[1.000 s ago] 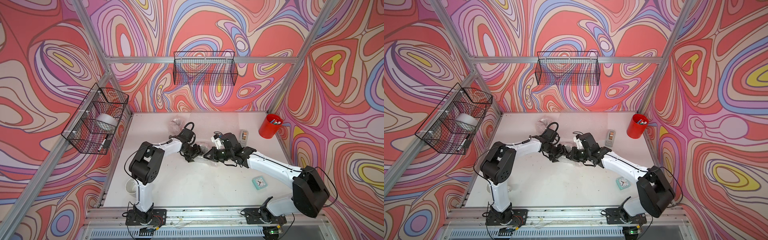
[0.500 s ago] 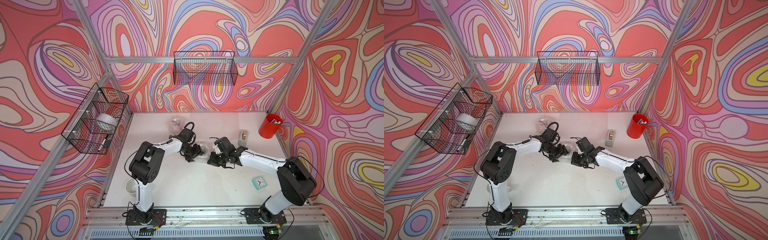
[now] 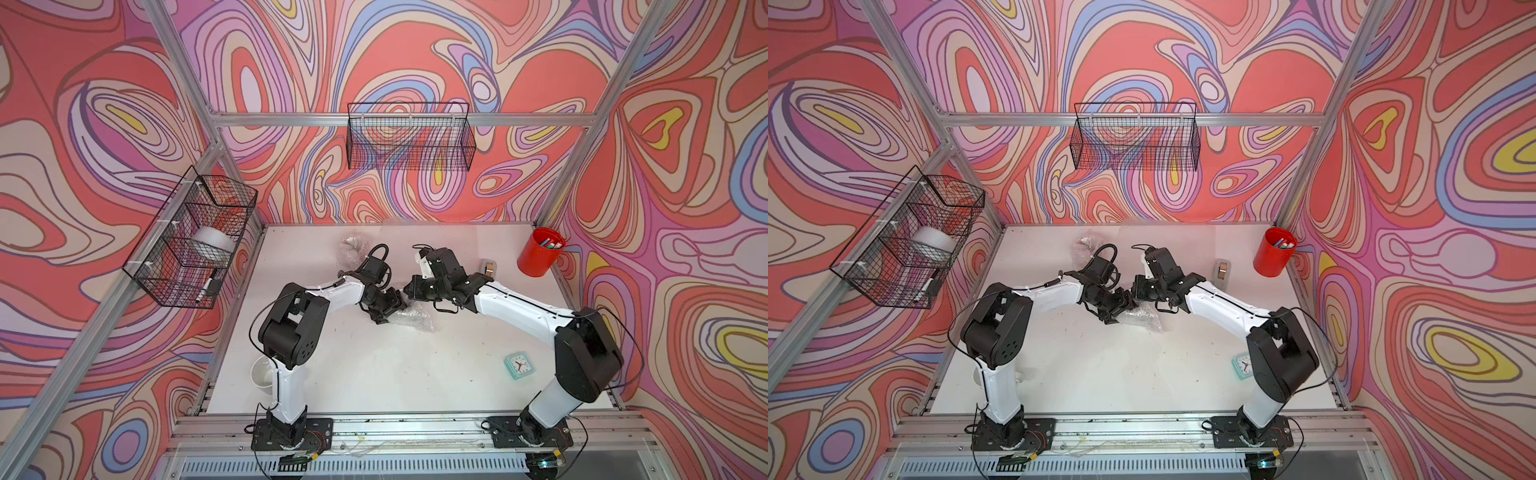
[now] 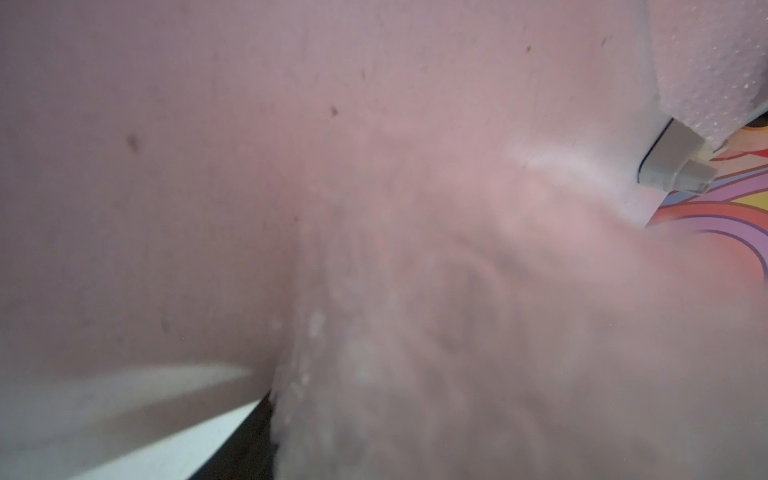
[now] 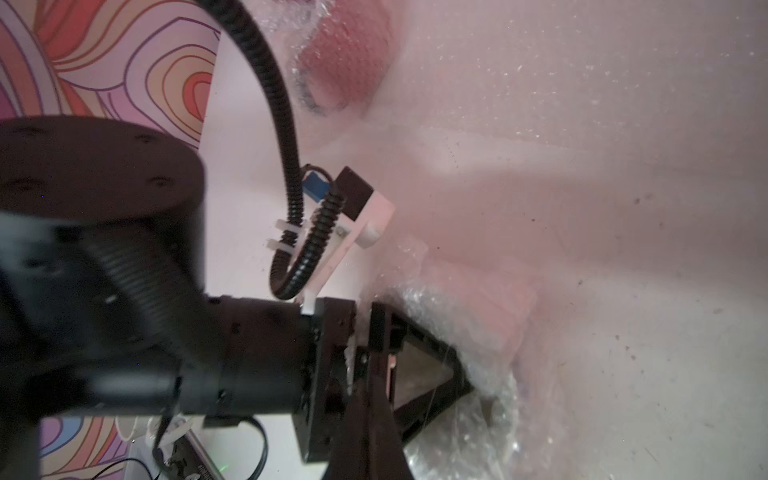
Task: Wrap mugs in bubble wrap
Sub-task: Stick the tape on the bubble wrap.
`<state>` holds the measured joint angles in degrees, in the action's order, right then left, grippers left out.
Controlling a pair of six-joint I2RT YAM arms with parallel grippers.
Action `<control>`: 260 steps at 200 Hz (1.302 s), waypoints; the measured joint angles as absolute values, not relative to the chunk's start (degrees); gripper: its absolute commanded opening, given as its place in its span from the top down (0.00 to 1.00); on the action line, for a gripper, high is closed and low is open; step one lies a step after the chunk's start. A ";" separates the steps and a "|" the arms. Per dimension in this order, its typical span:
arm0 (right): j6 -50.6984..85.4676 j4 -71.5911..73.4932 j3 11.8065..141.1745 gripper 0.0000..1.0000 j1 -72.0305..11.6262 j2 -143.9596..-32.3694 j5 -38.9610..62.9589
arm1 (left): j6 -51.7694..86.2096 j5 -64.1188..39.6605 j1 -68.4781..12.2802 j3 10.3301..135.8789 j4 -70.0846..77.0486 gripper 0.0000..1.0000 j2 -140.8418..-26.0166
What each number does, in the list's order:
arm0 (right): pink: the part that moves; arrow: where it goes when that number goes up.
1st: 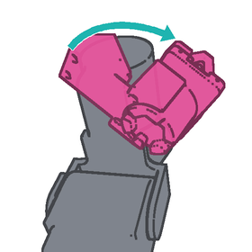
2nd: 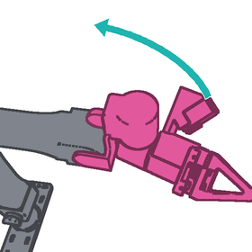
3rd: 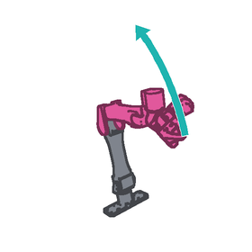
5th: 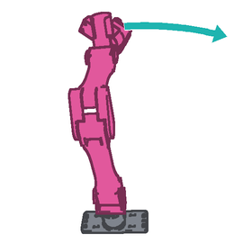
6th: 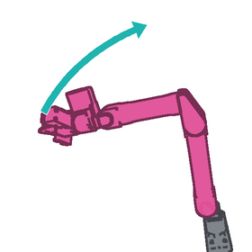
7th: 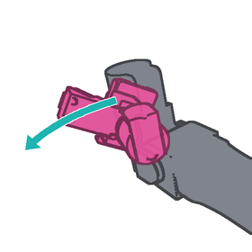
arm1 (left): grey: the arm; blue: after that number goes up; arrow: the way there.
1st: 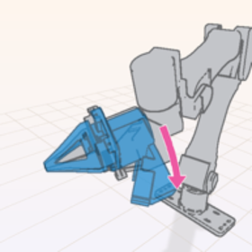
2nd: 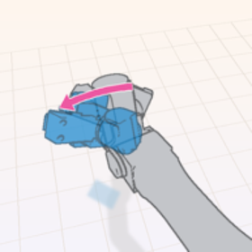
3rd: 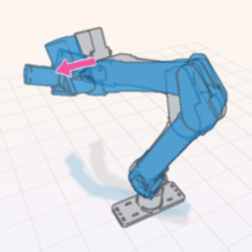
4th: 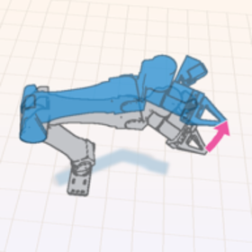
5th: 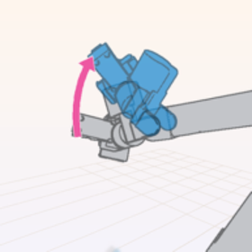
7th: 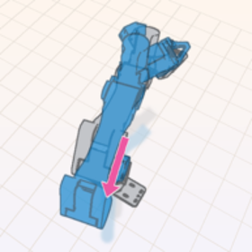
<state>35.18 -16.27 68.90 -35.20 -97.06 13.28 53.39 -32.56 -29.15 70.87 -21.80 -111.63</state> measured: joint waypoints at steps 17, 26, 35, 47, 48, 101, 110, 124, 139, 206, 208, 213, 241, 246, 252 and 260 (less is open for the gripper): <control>35.22 -16.25 69.45 1.00 -34.74 -99.74 12.23 | 53.36 -32.56 -29.15 70.87 -21.78 0.31 -111.63; 35.29 -16.25 69.52 1.00 -34.54 -100.57 11.90 | 53.34 -32.56 -29.15 70.87 -21.80 0.32 -111.63; 35.44 -16.29 69.52 1.00 -34.46 -101.06 11.79 | 53.30 -32.56 -29.15 70.87 -21.80 0.32 -111.63; 35.68 -15.90 69.36 1.00 -34.44 -101.10 11.81 | 53.21 -32.56 -29.15 70.87 -21.80 0.32 -111.63; 35.70 -15.88 69.34 1.00 -34.44 -101.10 11.81 | 53.19 -32.56 -29.15 70.87 -21.78 0.32 -111.63; 36.56 -13.41 66.87 1.00 -34.50 -101.82 12.86 | 53.17 -32.53 -29.15 70.87 -21.78 0.32 -111.63; 36.42 -13.28 66.87 1.00 -34.50 -101.82 13.10 | 53.19 -32.56 -29.15 70.87 -21.78 0.32 -111.63; 35.83 -12.99 66.87 1.00 -34.48 -101.60 13.43 | 53.17 -32.56 -29.15 70.87 -21.78 0.32 -111.63; 35.14 -12.43 66.83 1.00 -34.48 -100.88 13.32 | 53.17 -32.53 -29.15 70.87 -21.78 0.32 -111.63; 34.13 -9.43 68.45 1.00 -33.43 -99.70 8.73 | 53.12 -32.56 -29.15 70.87 -21.78 0.32 -111.63; 34.11 -9.43 68.53 1.00 -33.41 -99.88 8.62 | 53.12 -32.56 -29.15 70.87 -21.78 0.32 -111.63; 34.15 -9.45 68.86 1.00 -33.39 -100.82 8.21 | 53.10 -32.56 -29.15 70.87 -21.78 0.32 -111.63; 35.14 -9.63 70.35 1.00 -33.10 -105.54 5.85 | 52.93 -32.53 -29.15 70.87 -21.78 0.32 -111.66; 35.33 -9.69 70.81 1.00 -33.06 -106.00 5.54 | 52.90 -32.56 -29.15 70.87 -21.78 0.32 -111.66; 35.73 -9.91 71.35 1.00 -32.95 -106.45 5.19 | 52.84 -32.56 -29.15 70.87 -21.78 0.32 -111.66; 36.18 -10.13 71.68 1.00 -32.77 -107.00 4.84 | 52.73 -32.56 -29.15 70.87 -21.78 0.32 -111.66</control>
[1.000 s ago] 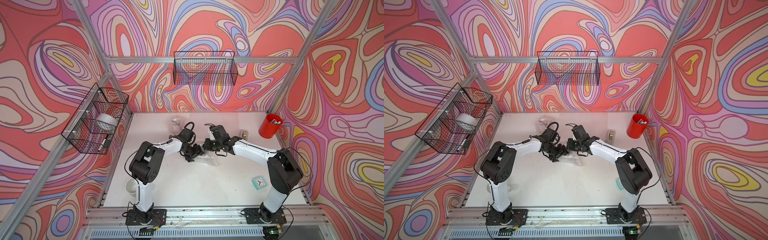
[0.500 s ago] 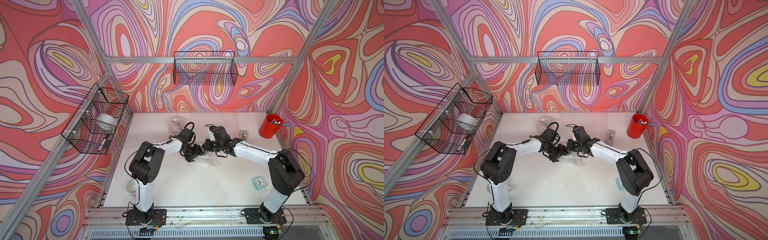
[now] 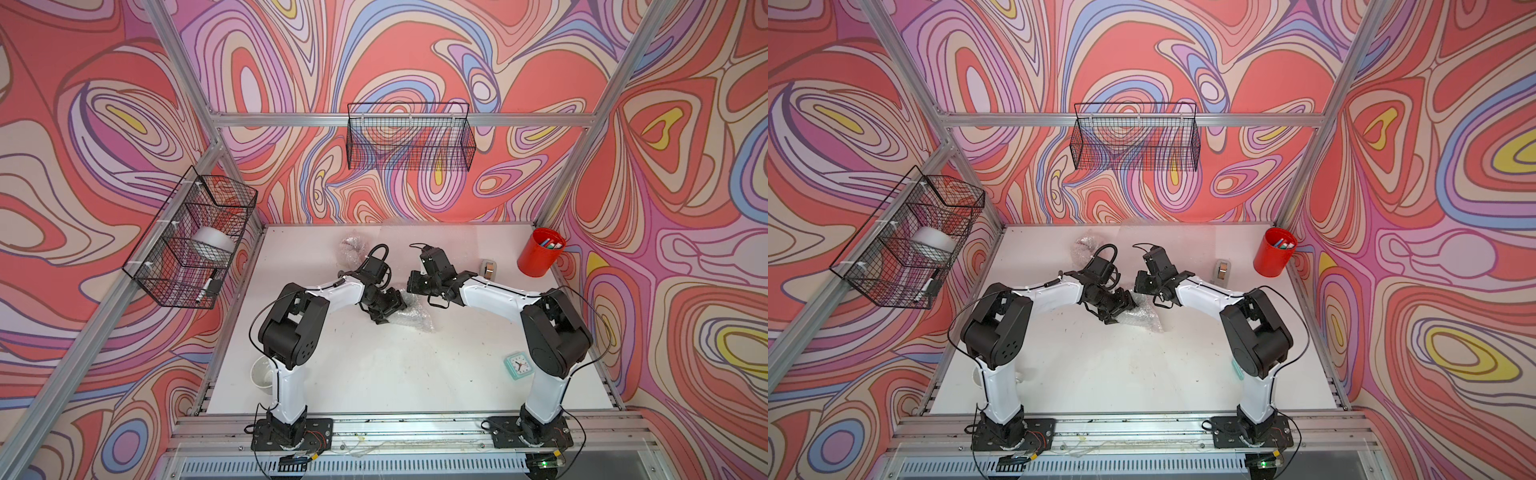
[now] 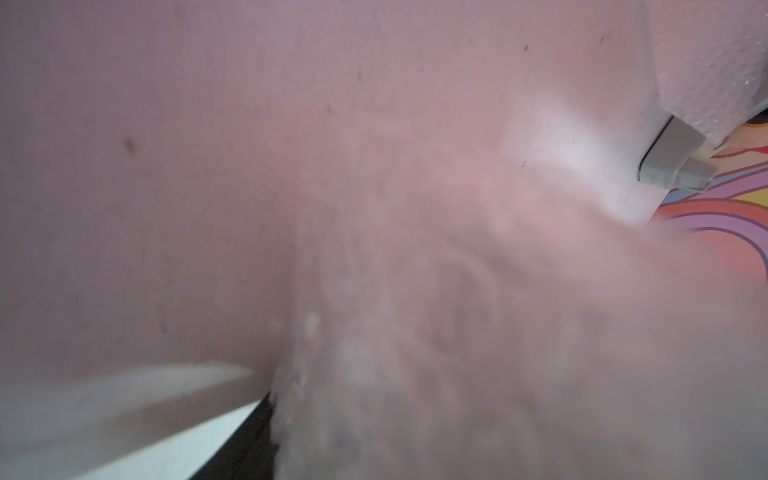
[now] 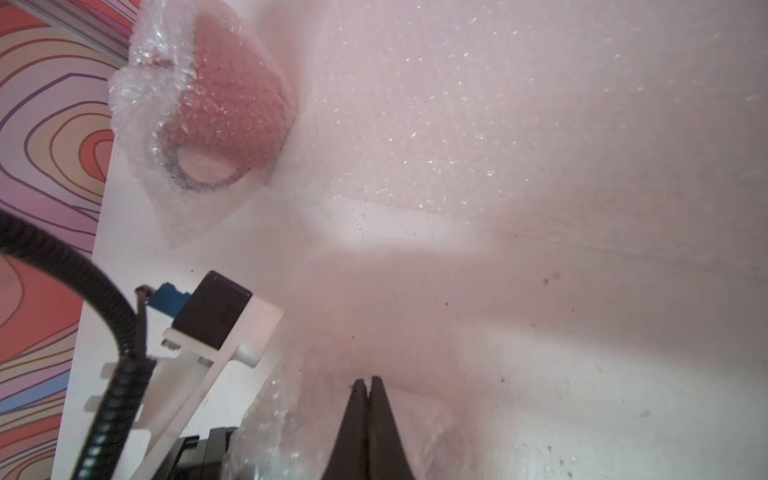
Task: Wrap mugs in bubble wrap
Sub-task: Stick the tape on the bubble wrap.
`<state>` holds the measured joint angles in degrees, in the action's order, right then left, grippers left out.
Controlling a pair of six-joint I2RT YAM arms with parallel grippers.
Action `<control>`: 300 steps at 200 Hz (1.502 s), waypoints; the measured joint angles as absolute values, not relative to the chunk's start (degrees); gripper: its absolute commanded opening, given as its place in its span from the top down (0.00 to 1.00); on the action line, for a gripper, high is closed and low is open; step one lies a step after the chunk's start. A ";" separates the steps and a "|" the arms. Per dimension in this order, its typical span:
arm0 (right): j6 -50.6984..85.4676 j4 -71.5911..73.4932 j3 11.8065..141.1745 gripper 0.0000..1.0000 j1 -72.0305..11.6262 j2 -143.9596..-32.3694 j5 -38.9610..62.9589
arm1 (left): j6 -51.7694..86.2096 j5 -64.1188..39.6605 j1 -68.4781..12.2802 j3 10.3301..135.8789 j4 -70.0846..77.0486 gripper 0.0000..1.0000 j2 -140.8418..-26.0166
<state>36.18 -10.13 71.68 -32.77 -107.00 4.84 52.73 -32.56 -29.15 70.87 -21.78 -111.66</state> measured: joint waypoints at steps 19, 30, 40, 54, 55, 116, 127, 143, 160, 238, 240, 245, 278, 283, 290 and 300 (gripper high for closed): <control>37.43 -10.61 72.36 1.00 -32.27 -108.22 4.99 | 52.69 -32.56 -29.15 70.87 -21.80 0.32 -111.66; 38.24 -11.22 72.95 1.00 -31.86 -108.90 5.76 | 52.66 -32.56 -29.15 70.87 -21.80 0.32 -111.66; 38.76 -11.94 73.73 1.00 -31.38 -109.69 6.81 | 52.62 -32.56 -29.15 70.87 -21.78 0.32 -111.68; 39.75 -13.69 75.29 1.00 -30.57 -111.13 8.23 | 52.56 -32.60 -29.15 70.87 -21.78 0.32 -111.77; 39.77 -13.80 75.35 1.00 -30.50 -111.22 8.25 | 52.58 -32.62 -29.15 70.87 -21.78 0.32 -111.77; 37.41 -15.86 67.42 1.00 -30.00 -98.78 6.94 | 52.51 -32.69 -29.15 70.87 -21.78 0.32 -111.77; 36.49 -14.55 66.24 1.00 -30.13 -94.76 9.56 | 52.51 -32.69 -29.15 70.87 -21.78 0.32 -111.77; 35.75 -12.73 65.65 1.00 -30.68 -91.22 13.50 | 52.49 -32.67 -29.15 70.87 -21.78 0.32 -111.77; 35.40 -12.36 65.08 1.00 -32.01 -90.43 16.03 | 52.47 -32.62 -29.15 70.87 -21.78 0.32 -111.77; 35.57 -20.23 65.67 1.00 -33.65 -98.63 16.43 | 52.10 -32.34 -29.15 70.96 -21.82 0.32 -111.79; 35.57 -20.73 66.04 1.00 -33.74 -98.74 16.19 | 52.10 -32.36 -29.15 70.96 -21.82 0.32 -111.77; 35.44 -21.74 66.81 1.00 -33.87 -99.11 15.79 | 52.10 -32.34 -29.15 70.98 -21.82 0.32 -111.77; 33.65 -26.28 70.96 1.00 -35.14 -101.03 13.08 | 52.05 -32.12 -29.02 70.98 -21.85 0.30 -111.79; 33.34 -26.22 70.65 0.92 -35.33 -100.55 12.78 | 52.01 -32.08 -28.97 71.00 -21.89 0.29 -111.77; 32.80 -25.85 69.63 0.84 -35.46 -99.04 12.21 | 51.88 -32.12 -28.88 71.00 -21.93 0.27 -111.77; 31.55 -25.69 67.40 0.72 -35.59 -95.59 11.00 | 51.68 -32.05 -28.80 71.18 -22.06 0.24 -111.77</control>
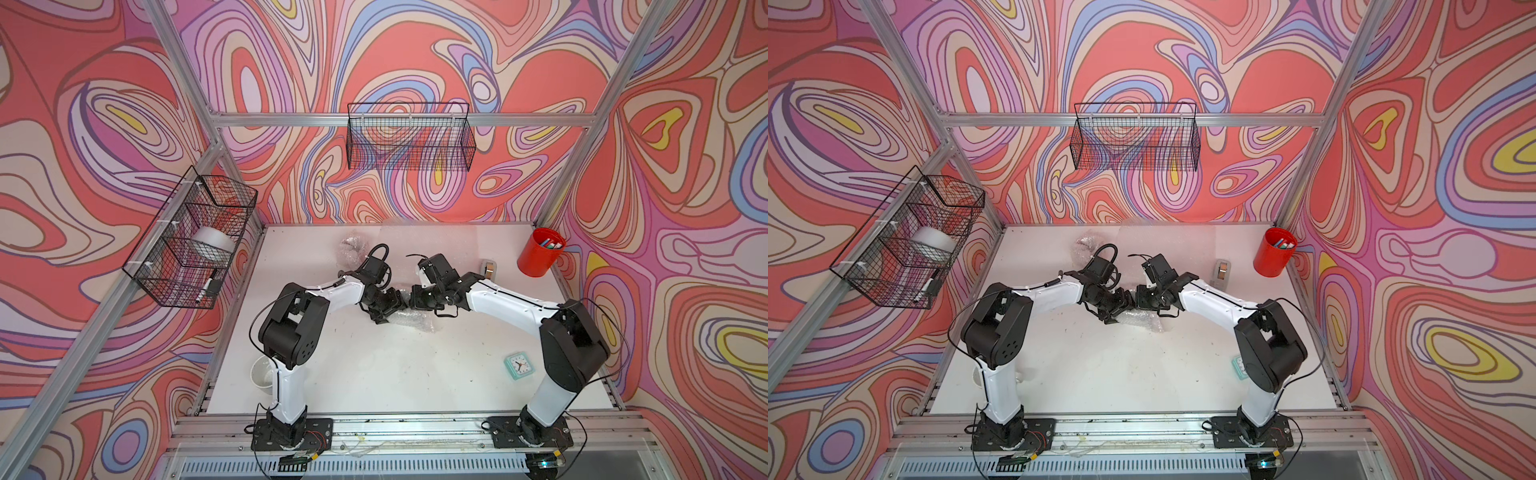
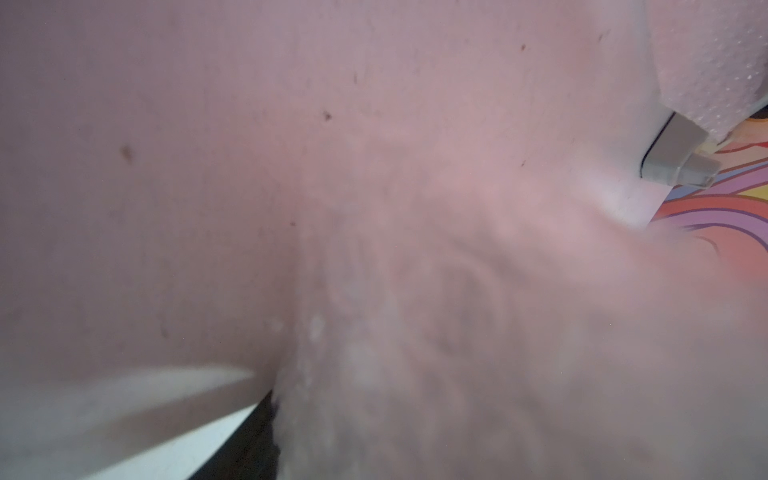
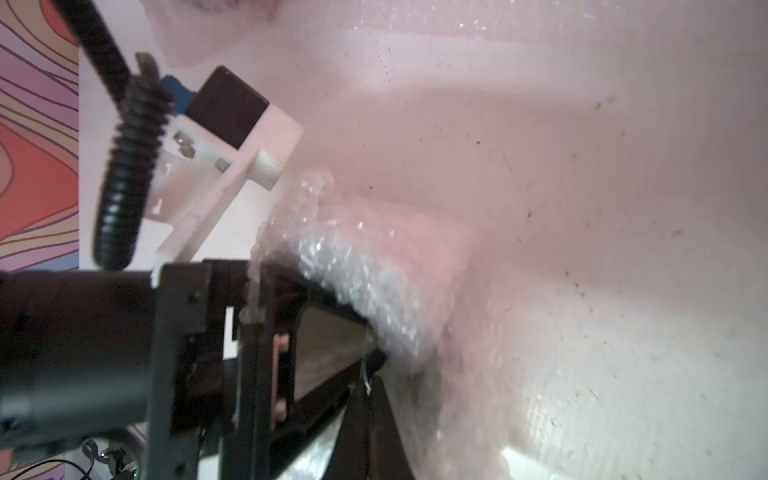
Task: Wrap mugs in bubble wrap
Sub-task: Stick the tape on the bubble wrap.
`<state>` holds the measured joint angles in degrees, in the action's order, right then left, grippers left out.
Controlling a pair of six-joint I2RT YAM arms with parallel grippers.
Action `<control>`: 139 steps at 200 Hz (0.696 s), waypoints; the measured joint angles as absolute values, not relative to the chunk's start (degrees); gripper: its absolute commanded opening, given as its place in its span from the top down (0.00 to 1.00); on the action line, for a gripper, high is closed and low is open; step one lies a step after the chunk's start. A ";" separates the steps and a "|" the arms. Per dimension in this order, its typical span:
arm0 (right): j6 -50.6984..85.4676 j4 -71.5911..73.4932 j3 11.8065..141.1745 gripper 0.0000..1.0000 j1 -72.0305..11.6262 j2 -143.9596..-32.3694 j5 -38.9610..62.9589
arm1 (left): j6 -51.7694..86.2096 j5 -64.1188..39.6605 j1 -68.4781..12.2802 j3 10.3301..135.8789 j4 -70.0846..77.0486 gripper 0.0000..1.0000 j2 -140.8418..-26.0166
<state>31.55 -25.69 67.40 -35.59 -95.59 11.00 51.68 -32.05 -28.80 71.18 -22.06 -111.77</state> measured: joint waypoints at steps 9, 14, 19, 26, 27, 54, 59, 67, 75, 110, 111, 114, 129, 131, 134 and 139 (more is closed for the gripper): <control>30.33 -25.71 65.47 0.63 -35.62 -91.81 9.87 | 51.53 -31.79 -28.71 71.44 -22.37 0.21 -111.72; 29.47 -25.74 64.47 0.60 -35.62 -89.54 8.88 | 51.31 -31.55 -28.67 71.68 -22.72 0.19 -111.72; 29.15 -25.78 63.64 0.57 -35.62 -87.37 8.16 | 51.05 -31.14 -28.62 72.10 -23.35 0.18 -111.68; 27.70 -25.76 62.63 0.53 -35.59 -84.47 6.98 | 50.68 -30.52 -28.51 72.71 -24.29 0.15 -111.68; 27.35 -25.74 62.52 0.52 -35.62 -84.18 6.81 | 50.65 -30.46 -28.49 72.77 -24.38 0.14 -111.68; 22.90 -25.85 59.09 0.37 -35.62 -78.72 4.75 | 49.04 -27.88 -28.16 76.79 -28.91 0.05 -111.37; 22.35 -25.85 58.26 0.35 -35.66 -78.43 4.75 | 48.69 -27.33 -28.10 77.54 -29.61 0.05 -111.09; 21.08 -26.02 56.84 0.33 -35.70 -78.26 4.86 | 48.27 -26.50 -27.99 78.50 -30.61 0.05 -110.56; 19.92 -26.44 55.72 0.31 -35.75 -78.37 5.06 | 47.97 -25.78 -27.79 79.15 -31.35 0.05 -109.71; 15.46 -26.76 54.78 0.29 -36.75 -81.41 5.37 | 47.18 -21.91 -26.72 79.48 -34.26 0.05 -105.43; 15.27 -26.70 54.83 0.29 -36.82 -81.69 5.37 | 47.13 -21.80 -26.70 79.50 -34.35 0.05 -105.30; 15.03 -26.61 54.87 0.29 -36.93 -82.02 5.34 | 47.11 -21.52 -26.61 79.48 -34.59 0.05 -104.99; 13.26 -26.04 55.64 0.31 -37.63 -85.08 5.26 | 46.68 -19.49 -26.22 79.09 -35.40 0.05 -102.67; 13.04 -25.91 55.72 0.31 -37.71 -85.47 5.30 | 46.68 -18.98 -26.13 78.94 -35.44 0.05 -102.08; 12.80 -25.76 55.96 0.32 -37.85 -86.19 5.28 | 46.52 -18.74 -26.06 78.65 -35.55 0.05 -101.47; 12.23 -25.43 56.31 0.34 -38.06 -87.46 5.26 | 46.44 -17.93 -25.91 78.11 -35.70 0.05 -100.14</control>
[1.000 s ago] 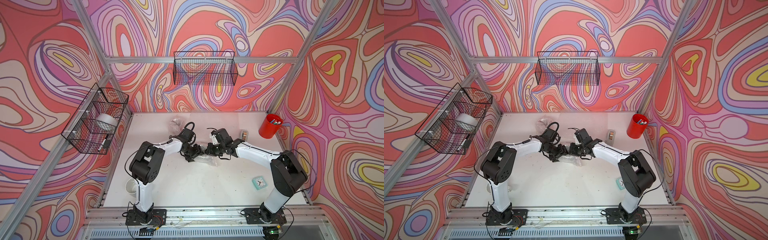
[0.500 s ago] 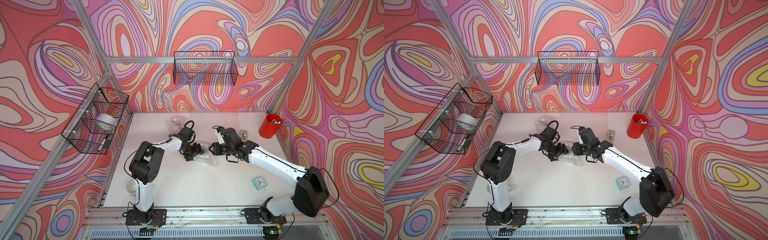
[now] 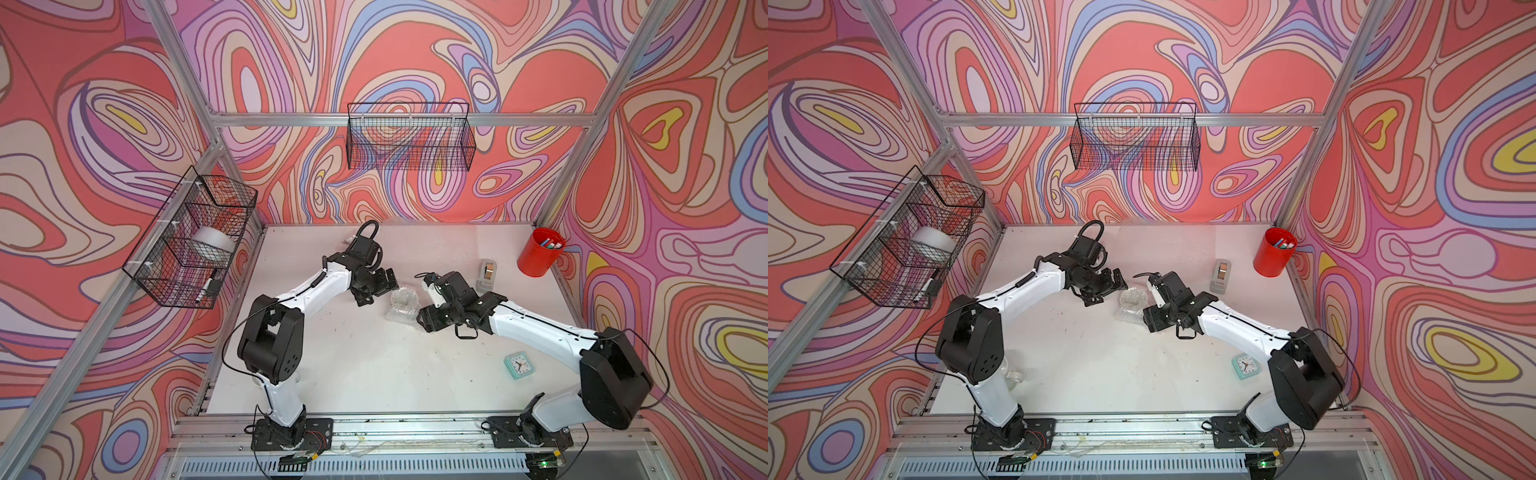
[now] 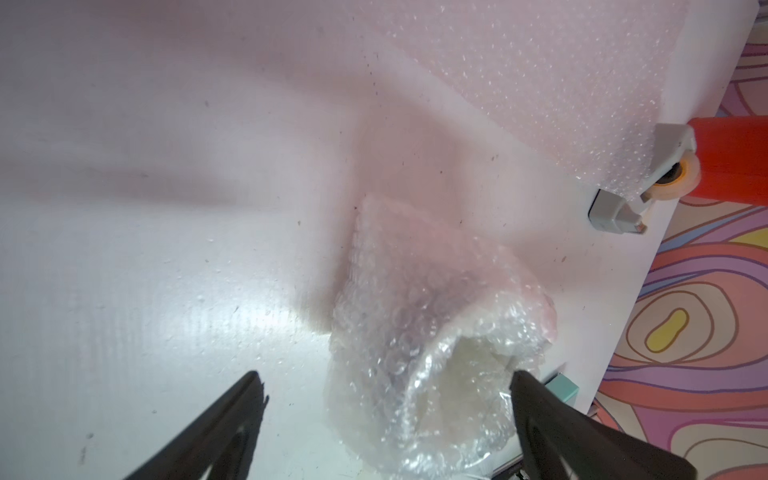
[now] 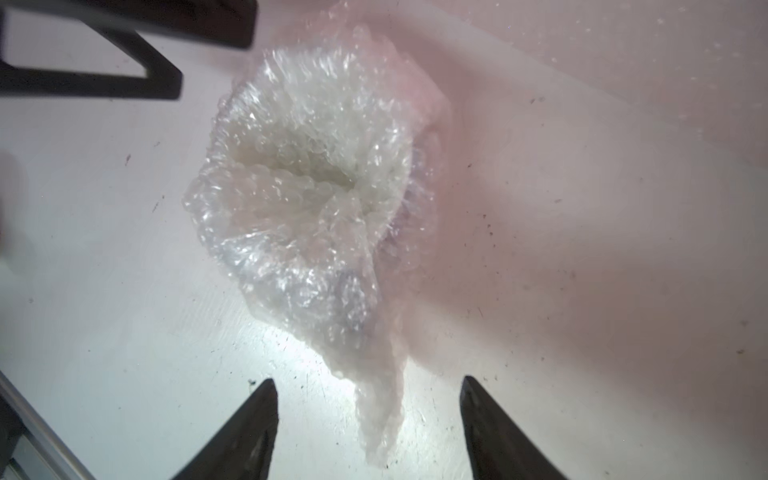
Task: Wrap mugs in bubble wrap
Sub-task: Stick the tape on the bubble wrap, then move the bubble wrap to the center of the board, then pick up the bubble wrap from the center of the board.
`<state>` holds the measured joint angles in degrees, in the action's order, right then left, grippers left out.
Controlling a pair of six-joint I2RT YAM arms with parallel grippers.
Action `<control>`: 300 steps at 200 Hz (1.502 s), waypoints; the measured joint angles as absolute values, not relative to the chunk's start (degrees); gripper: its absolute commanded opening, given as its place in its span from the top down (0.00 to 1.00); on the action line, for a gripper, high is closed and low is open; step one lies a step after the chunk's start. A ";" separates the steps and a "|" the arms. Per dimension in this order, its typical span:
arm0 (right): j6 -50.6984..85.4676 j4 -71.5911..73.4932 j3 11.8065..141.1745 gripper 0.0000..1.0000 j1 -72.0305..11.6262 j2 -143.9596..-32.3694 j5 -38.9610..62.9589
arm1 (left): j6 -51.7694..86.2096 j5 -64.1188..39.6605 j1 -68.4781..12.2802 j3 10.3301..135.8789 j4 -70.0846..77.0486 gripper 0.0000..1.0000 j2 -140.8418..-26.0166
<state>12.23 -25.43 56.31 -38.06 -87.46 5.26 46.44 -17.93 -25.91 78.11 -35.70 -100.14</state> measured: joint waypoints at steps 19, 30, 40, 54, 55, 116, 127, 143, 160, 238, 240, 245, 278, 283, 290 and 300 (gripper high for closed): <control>10.44 -23.70 57.58 0.42 -38.79 -92.14 5.13 | 45.54 -15.81 -24.60 74.61 -35.99 0.07 -93.45; 9.93 -23.00 58.37 0.47 -39.16 -94.24 4.97 | 44.84 -14.13 -23.20 71.75 -36.29 0.09 -88.64; 9.41 -22.52 59.61 0.50 -39.64 -96.23 4.93 | 43.86 -12.40 -22.00 69.17 -36.40 0.10 -84.18; 9.69 -22.28 62.17 0.55 -40.42 -98.65 4.91 | 42.11 -10.11 -20.93 66.17 -36.64 0.10 -78.98; 9.96 -22.24 62.50 0.56 -40.53 -98.96 4.86 | 42.04 -10.00 -20.91 66.00 -36.64 0.10 -78.72; 20.32 -15.94 77.25 0.39 -47.92 -111.09 8.97 | 38.74 -5.72 -21.06 53.69 -36.40 0.05 -66.61; 22.04 -13.91 75.44 0.39 -49.06 -109.23 8.45 | 38.68 -5.17 -21.28 51.86 -36.18 0.02 -65.76; 23.92 -13.43 70.28 0.39 -49.21 -102.61 4.60 | 38.24 -4.12 -22.28 50.28 -35.66 0.00 -65.47; 25.82 -14.09 64.58 0.39 -47.48 -92.68 -1.54 | 36.84 -2.31 -25.41 50.06 -34.15 0.00 -66.48; 28.84 -29.45 69.76 0.36 -21.26 -91.68 -4.97 | 25.21 5.80 -34.89 63.02 -28.69 0.06 -91.02; 28.77 -30.09 70.74 0.36 -20.25 -92.66 -4.29 | 25.08 5.85 -34.89 63.11 -28.67 0.06 -91.29; 28.40 -31.05 72.73 0.36 -18.22 -94.72 -3.95 | 24.71 6.04 -34.89 63.33 -28.47 0.06 -92.18; 24.69 -36.40 89.65 0.36 -8.69 -109.58 -3.55 | 23.57 6.33 -34.89 63.53 -28.40 0.08 -95.11; 24.12 -37.34 93.01 0.36 -7.88 -112.09 -3.70 | 23.55 6.28 -34.89 63.59 -28.42 0.08 -95.29; 23.40 -38.74 97.91 0.36 -6.66 -115.83 -3.77 | 23.55 6.31 -34.89 63.68 -28.40 0.08 -95.42; 22.39 -40.53 105.34 0.35 -5.15 -121.69 -3.75 | 23.55 6.24 -34.92 63.77 -28.42 0.09 -95.44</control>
<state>22.39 -40.53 105.34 -5.15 -121.69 -3.75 23.55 6.24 -34.92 63.77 -28.42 -95.44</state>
